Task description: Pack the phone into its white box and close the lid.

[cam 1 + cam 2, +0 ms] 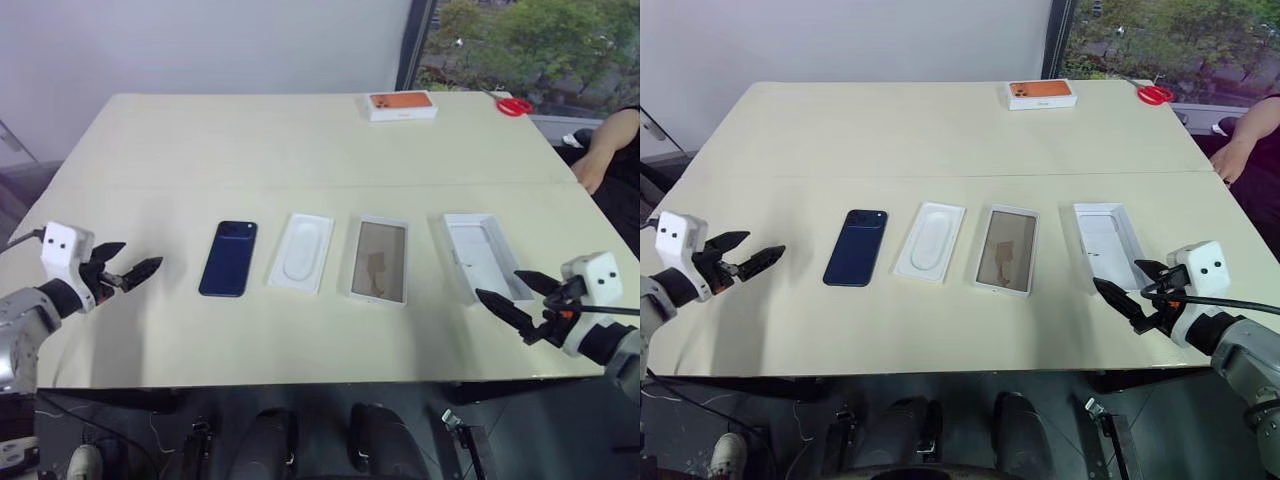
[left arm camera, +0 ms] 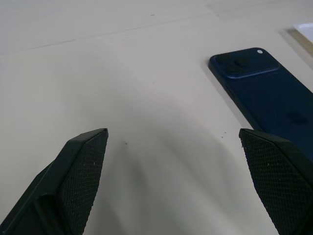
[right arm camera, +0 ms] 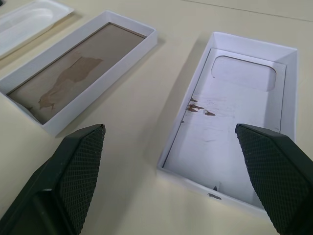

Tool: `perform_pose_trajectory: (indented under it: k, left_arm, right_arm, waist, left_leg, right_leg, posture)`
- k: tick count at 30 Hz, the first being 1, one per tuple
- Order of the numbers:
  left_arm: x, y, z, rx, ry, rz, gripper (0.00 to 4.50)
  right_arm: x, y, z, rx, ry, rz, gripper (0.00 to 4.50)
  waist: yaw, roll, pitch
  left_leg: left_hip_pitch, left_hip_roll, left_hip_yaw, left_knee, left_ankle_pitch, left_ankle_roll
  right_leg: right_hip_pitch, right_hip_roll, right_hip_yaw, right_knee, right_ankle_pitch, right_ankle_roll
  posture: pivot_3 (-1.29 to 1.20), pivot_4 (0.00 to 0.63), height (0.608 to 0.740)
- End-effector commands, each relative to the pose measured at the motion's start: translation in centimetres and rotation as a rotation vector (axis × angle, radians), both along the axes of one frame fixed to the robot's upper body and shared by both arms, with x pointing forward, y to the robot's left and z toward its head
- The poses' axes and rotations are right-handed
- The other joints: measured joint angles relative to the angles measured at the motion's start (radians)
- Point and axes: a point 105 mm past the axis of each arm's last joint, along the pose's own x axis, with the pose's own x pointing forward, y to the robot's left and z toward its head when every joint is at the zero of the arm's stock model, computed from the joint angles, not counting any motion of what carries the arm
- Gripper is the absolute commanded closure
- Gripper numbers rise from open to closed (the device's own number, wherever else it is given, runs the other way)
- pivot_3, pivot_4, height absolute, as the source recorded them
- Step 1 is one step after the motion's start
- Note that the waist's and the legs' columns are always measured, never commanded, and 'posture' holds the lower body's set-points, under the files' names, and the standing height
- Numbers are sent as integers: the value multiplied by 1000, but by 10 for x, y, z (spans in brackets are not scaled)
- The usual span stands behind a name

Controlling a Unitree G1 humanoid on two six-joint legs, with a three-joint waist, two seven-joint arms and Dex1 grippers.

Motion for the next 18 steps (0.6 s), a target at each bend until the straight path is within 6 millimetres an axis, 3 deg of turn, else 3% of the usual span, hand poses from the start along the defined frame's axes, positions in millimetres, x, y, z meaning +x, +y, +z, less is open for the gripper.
perform_pose_trajectory:
  k: [1,11,18]
  left_arm:
    - [-2,2,15,26,-40,0,0]
    - [-4,-10,16,8,-45,-24,0]
    - [5,-40,17,-57,-55,-90,0]
  right_arm:
    - [0,3,13,-18,-52,19,51]
    - [1,11,16,-16,-60,58,51]
    - [12,41,27,2,-116,144,51]
  waist:
    - [0,0,0]
    - [0,0,0]
    - [0,0,0]
  left_leg:
    - [0,0,0,0,0,0]
    - [0,0,0,0,0,0]
    - [0,0,0,0,0,0]
  right_leg:
    - [0,0,0,0,0,0]
    - [0,0,0,0,0,0]
    - [0,0,0,0,0,0]
  posture:
    - [0,150,740]
    - [0,150,740]
    - [0,150,740]
